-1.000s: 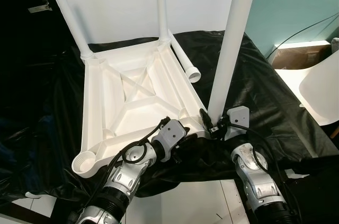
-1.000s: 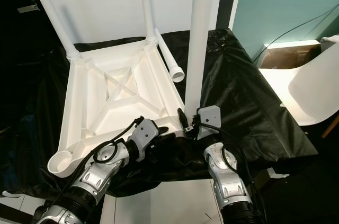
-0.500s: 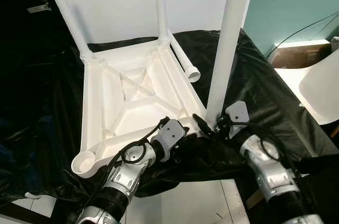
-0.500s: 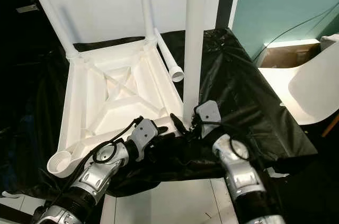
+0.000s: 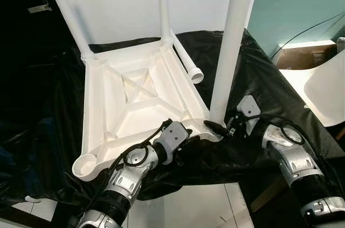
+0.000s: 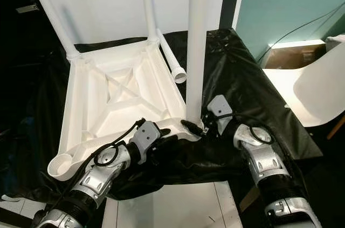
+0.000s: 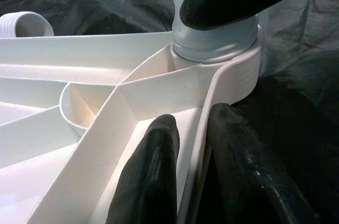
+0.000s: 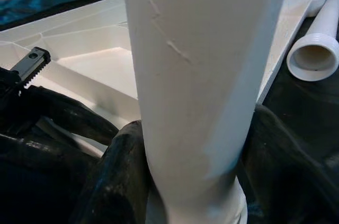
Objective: Building children table
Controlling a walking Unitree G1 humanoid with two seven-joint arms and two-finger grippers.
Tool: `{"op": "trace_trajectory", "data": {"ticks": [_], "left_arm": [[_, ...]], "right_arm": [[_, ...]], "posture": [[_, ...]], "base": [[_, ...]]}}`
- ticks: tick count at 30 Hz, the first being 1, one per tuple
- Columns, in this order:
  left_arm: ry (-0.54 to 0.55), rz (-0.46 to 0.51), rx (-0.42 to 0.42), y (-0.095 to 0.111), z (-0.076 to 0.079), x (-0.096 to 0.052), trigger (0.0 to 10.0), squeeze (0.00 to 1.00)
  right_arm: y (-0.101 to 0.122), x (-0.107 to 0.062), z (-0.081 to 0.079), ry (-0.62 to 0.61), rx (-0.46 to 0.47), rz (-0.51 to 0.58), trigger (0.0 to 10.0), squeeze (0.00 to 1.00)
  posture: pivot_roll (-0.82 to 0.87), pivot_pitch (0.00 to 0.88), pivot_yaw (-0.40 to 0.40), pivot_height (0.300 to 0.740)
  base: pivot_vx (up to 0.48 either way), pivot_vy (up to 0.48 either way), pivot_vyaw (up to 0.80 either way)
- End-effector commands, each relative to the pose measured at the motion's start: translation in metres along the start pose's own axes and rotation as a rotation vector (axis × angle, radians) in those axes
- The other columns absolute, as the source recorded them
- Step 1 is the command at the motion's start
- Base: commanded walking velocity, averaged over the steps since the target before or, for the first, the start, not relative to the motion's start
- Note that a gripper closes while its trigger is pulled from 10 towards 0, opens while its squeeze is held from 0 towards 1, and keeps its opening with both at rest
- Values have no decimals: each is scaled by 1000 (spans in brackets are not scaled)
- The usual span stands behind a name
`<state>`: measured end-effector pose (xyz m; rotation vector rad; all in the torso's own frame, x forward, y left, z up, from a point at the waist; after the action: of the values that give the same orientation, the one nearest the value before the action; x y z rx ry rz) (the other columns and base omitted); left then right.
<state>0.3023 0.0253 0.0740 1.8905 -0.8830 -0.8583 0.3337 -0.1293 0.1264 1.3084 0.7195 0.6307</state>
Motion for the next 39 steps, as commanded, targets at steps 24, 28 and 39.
{"op": "trace_trajectory", "data": {"ticks": [24, 28, 39], "left_arm": [[-85, -119, -50, -32, 21, -12, 10000, 0], [-88, -125, -45, -33, 19, -14, 10000, 0], [-88, -122, -42, -32, 20, -12, 10000, 0]], "right_arm": [[-19, -13, -7, -586, 154, 190, 0, 0], [-15, -12, 0, -638, 154, 206, 0, 0], [-7, 11, -21, -370, 136, 177, 10000, 1000]], "posture": [[-44, 0, 48, 740], [-44, 0, 50, 740], [-50, 0, 45, 740]], "base": [[0, 0, 0], [0, 0, 0], [0, 0, 0]]}}
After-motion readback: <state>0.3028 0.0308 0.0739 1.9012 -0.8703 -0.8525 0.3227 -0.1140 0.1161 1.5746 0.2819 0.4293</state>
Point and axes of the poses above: a point about 5 cm out from each wrist's last joint towards the gripper, its own x axis pointing out of the wrist towards the gripper, its own y axis along the axis of the wrist's last joint, z = x × y, the point moved 4 cm from there along x, pointing out of the wrist towards the gripper, and after that the axes turned 11 degrees about x, right-handed, at the moved point
